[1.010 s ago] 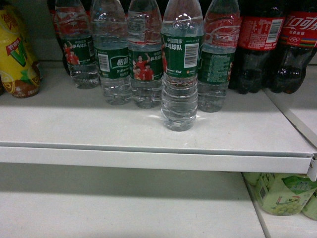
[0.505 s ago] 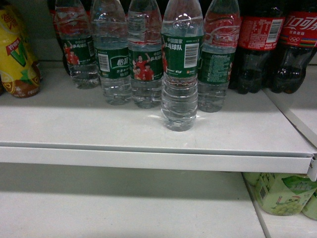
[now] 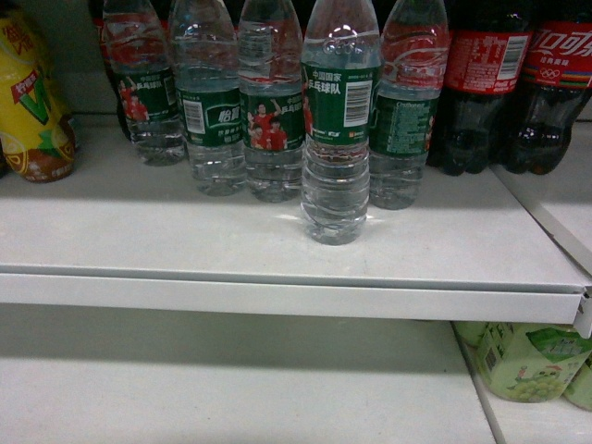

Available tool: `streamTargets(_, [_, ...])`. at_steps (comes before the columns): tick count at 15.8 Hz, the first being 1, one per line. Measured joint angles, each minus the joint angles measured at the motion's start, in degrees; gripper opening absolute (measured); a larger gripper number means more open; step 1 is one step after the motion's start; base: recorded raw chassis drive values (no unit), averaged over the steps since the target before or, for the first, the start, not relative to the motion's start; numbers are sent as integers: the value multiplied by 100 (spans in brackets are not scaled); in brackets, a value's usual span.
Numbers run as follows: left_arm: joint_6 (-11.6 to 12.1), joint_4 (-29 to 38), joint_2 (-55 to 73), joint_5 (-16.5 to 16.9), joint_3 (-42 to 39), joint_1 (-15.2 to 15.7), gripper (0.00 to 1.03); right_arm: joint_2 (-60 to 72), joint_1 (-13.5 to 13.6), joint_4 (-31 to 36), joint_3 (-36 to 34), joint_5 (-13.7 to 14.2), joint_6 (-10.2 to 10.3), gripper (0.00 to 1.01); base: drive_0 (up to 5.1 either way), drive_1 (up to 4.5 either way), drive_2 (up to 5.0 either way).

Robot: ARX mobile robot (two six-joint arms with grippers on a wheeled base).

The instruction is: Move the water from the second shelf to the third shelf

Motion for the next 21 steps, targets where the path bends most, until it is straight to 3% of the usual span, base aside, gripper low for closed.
streamTargets(12, [0,0,0,0,0,0,98,26,0,-151,24,48,35,98,0,0,0])
streamTargets(13, [0,0,0,-2,0,0,98,1532,-673,-186,656,-197,560,98,0,0,0])
streamTargets(14, [0,0,0,0,0,0,98,2872,-1161,1025,1537,-688,575,98,0,0,0])
streamTargets(15, [0,0,0,0,0,0,98,3974,-1045,1493,2173,-761,463,98,0,0,0])
streamTargets(16, [0,0,0,0,0,0,98,4124,-960,1515,2262,-726,457,98,0,0,0])
streamTargets(17, [0,0,0,0,0,0,98,4409,-496,1611,2422,-660,369,98,0,0,0])
streamTargets(18, [0,0,0,0,0,0,98,5121,501,1941,2439,-402,133,98,0,0,0])
streamTargets(19, [0,2,0,-2,0,0,98,5998,1248,2352,2599,-146,24,98,0,0,0])
streamTargets(20, [0,0,0,0,0,0,98,6815,1928,2647,3008,-61,-48,98,0,0,0])
streamTargets(21, [0,0,0,0,0,0,98,7549,2354,2594,3311,-61,-76,98,0,0,0])
